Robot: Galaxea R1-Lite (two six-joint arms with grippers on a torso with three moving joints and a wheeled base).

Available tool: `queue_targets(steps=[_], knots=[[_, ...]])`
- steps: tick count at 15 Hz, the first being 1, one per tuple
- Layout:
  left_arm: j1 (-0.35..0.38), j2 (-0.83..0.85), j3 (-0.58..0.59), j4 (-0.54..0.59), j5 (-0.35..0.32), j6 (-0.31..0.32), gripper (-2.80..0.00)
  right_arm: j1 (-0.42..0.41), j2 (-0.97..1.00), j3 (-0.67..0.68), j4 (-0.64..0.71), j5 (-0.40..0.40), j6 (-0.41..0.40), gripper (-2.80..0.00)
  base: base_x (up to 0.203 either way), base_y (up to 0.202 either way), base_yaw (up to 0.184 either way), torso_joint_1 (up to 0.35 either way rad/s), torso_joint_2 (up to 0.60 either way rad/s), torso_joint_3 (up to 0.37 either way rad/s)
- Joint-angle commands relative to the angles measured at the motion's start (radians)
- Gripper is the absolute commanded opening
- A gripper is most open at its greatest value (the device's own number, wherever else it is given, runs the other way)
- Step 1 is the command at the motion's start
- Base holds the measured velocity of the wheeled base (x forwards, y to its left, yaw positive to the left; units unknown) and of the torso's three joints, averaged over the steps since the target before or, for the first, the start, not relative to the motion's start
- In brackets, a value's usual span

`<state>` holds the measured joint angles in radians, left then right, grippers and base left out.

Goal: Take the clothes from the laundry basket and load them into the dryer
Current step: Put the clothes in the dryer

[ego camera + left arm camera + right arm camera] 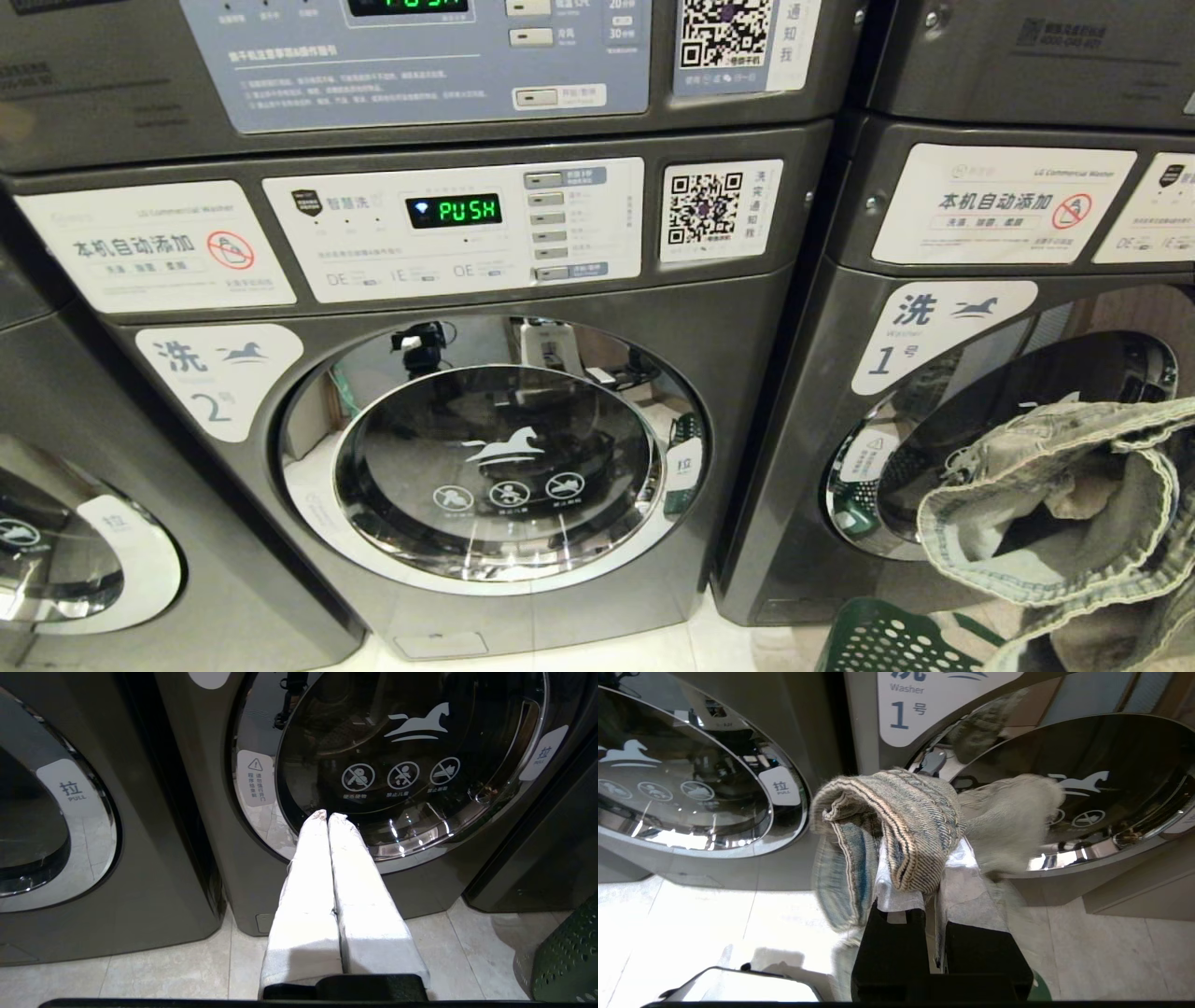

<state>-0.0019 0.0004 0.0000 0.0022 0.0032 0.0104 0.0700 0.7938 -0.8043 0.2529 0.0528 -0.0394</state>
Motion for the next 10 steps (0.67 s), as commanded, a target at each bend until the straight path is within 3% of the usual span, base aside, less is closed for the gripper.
queue_targets(steps=[1,5,10], knots=[[0.0,0.0,0.0,-0.001,0.0,0.0,-2.8,0.001,0.002,0.002,0.003,0.001,-0.001,-2.8,0.0,0.0,0.0,0.0,0.0,0.0],[0.002,0.0,0.0,-0.001,0.0,0.0,-2.8,0.002,0.002,0.009,0.003,0.001,-0.002,-2.8,-0.002,0.041,-0.001,0.002,0.0,0.003],[0.0,0.0,0.0,-0.001,0.0,0.0,-2.8,0.001,0.002,0.013,0.003,0.001,-0.002,-2.8,0.0,0.193,-0.002,0.0,0.0,0.004]])
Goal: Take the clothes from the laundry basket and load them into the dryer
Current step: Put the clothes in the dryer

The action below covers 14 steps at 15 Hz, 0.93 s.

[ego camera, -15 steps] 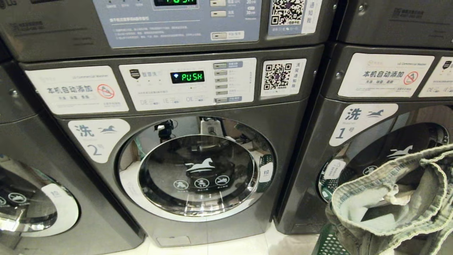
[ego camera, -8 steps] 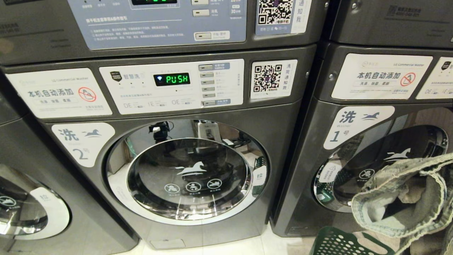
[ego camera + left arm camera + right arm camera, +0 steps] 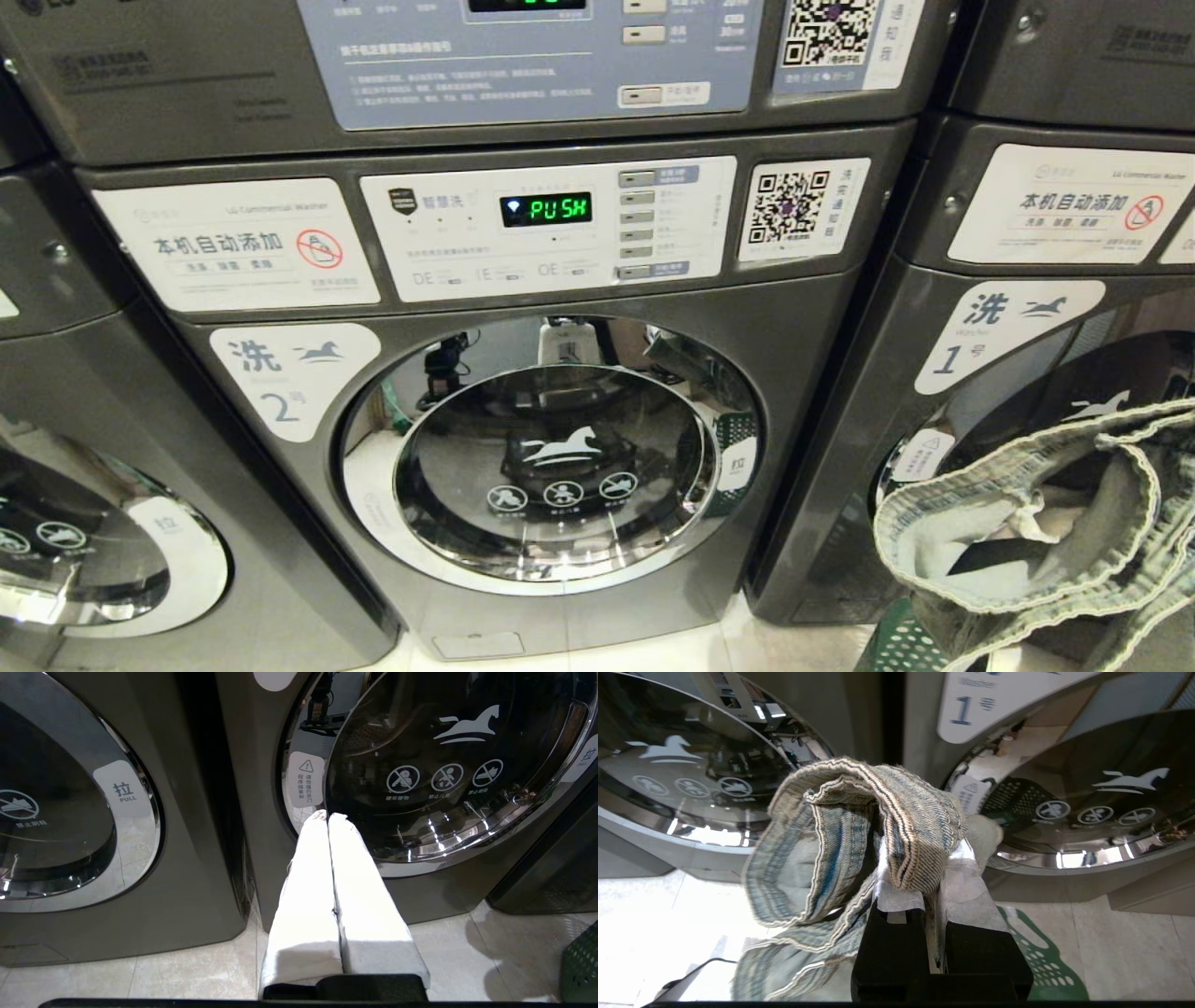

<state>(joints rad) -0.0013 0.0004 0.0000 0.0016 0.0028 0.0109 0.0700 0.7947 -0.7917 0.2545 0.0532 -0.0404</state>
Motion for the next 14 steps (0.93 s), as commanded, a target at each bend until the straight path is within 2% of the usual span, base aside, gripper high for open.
queue_targets(steps=[1,14], knots=[[0.001,0.0,0.0,0.0,0.0,0.0,-2.8,0.001,0.001,0.002,0.002,0.0,-0.001,-2.8,0.0,0.191,-0.005,0.001,0.0,0.004],[0.0,0.0,0.0,0.001,0.0,0.0,-2.8,0.002,0.001,0.009,0.0,-0.013,0.002,-2.8,0.0,0.195,-0.002,0.001,0.0,0.003]])
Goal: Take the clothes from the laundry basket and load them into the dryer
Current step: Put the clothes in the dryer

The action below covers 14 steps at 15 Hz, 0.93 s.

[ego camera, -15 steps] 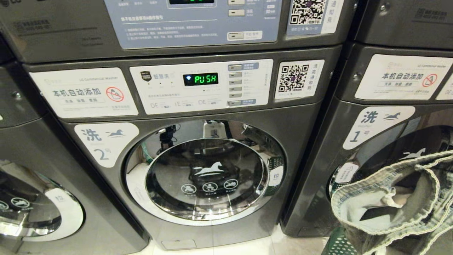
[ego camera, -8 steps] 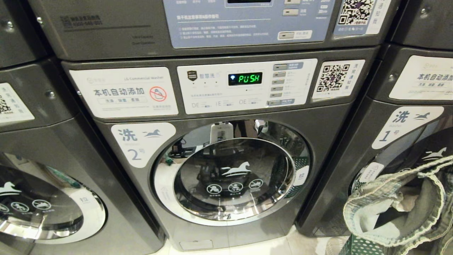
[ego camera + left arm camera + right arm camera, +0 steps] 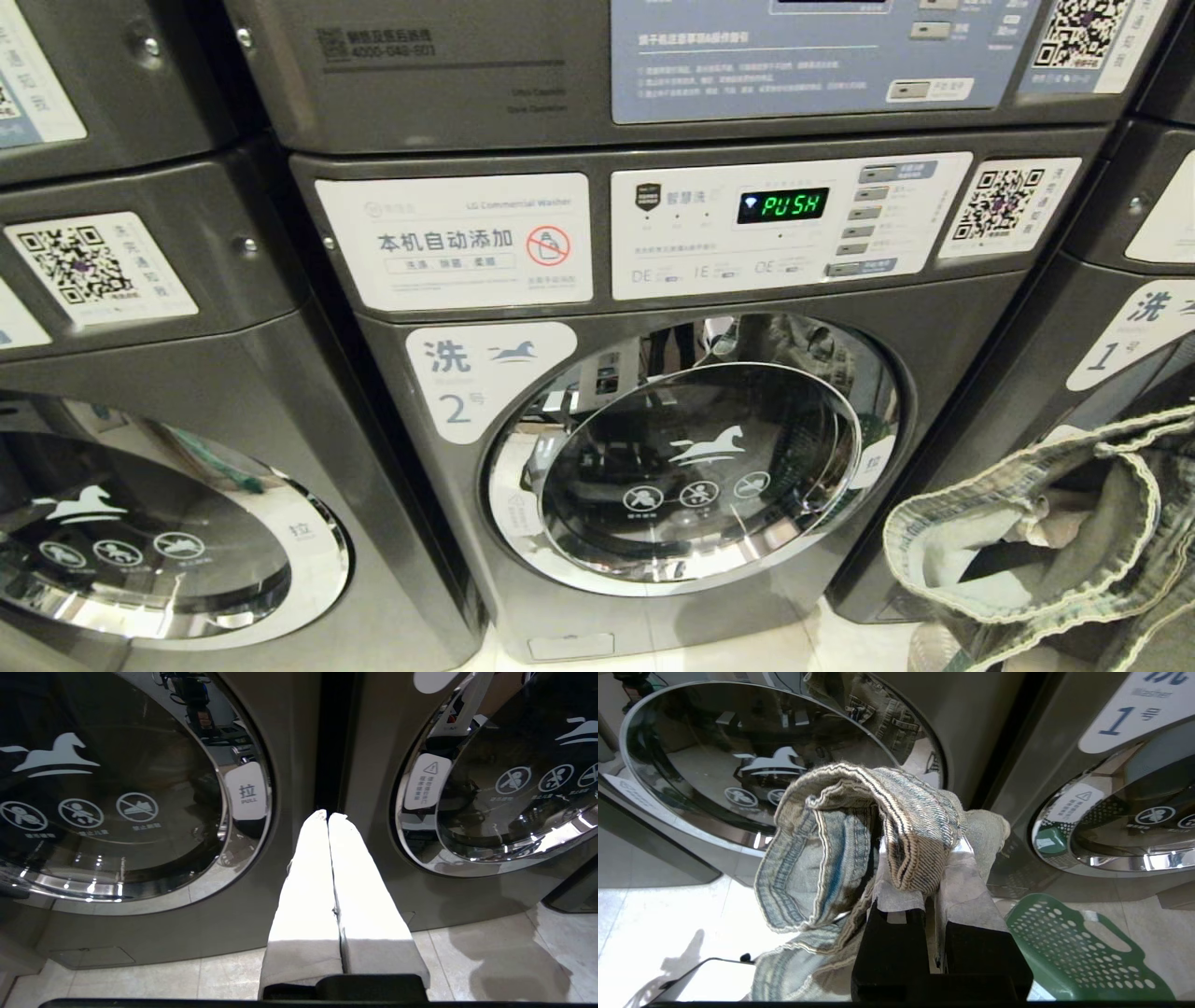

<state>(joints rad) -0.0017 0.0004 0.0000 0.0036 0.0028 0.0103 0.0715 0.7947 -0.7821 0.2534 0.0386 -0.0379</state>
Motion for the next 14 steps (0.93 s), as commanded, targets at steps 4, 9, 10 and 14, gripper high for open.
queue_targets(steps=[4,9,10,14], knots=[[0.001,0.0,0.0,0.0,0.0,0.004,-2.8,-0.001,0.001,0.0,0.001,0.0,0.0,-2.8,0.0,0.112,-0.001,0.001,0.0,0.004],[0.0,0.0,0.0,-0.002,0.0,0.011,-2.8,-0.001,-0.001,0.0,0.001,-0.002,-0.002,-2.8,0.0,0.0,0.0,0.0,0.0,0.0],[0.001,0.0,0.0,-0.002,-0.001,0.011,-2.8,-0.001,0.0,0.0,0.001,-0.002,-0.002,-2.8,0.0,0.0,0.0,0.0,0.0,0.0],[0.0,0.0,0.0,-0.001,-0.001,0.011,-2.8,-0.001,-0.003,0.0,0.001,-0.002,-0.002,-2.8,0.0,0.0,0.0,0.0,0.0,0.0]])
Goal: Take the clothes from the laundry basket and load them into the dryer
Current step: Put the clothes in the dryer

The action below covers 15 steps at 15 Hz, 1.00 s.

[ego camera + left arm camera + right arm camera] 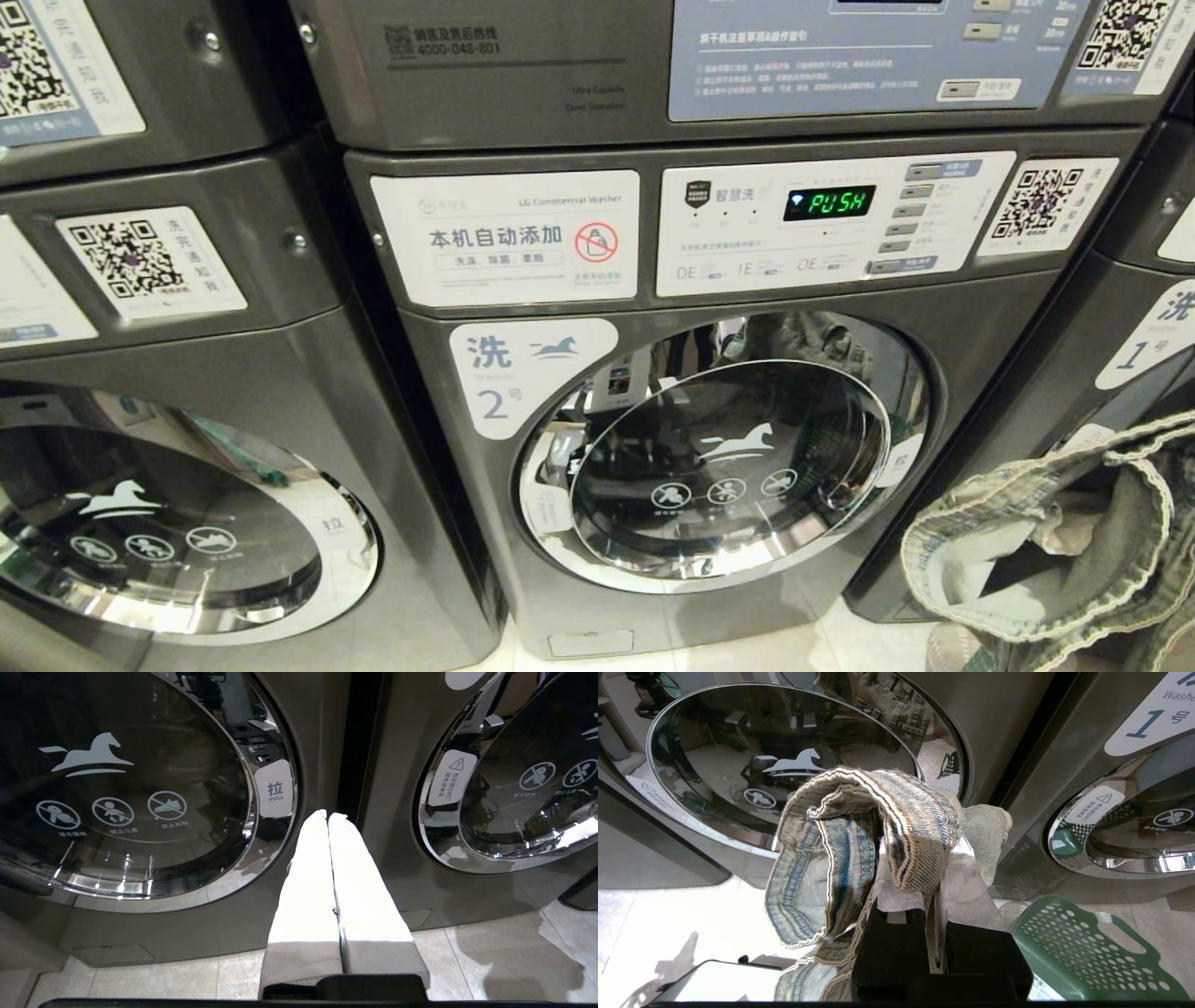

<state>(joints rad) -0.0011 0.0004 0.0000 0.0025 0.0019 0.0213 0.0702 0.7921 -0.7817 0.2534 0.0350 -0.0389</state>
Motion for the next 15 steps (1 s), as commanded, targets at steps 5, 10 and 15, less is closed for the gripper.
queue_targets(steps=[5,10,15], knots=[[0.0,0.0,0.0,0.001,0.001,-0.001,-2.8,0.002,-0.001,0.02,0.001,-0.125,-0.009,-2.8,0.0,0.0,0.0,0.0,0.0,0.0],[0.001,0.0,0.0,0.001,0.0,-0.001,-2.8,0.003,-0.001,0.042,0.001,-0.188,-0.009,-2.8,0.0,0.0,0.0,0.0,0.0,0.0],[0.0,0.0,0.0,0.001,0.001,-0.001,-2.8,0.003,-0.001,0.036,-0.016,-0.015,-0.062,-2.8,0.0,0.0,0.0,0.0,0.0,0.0]])
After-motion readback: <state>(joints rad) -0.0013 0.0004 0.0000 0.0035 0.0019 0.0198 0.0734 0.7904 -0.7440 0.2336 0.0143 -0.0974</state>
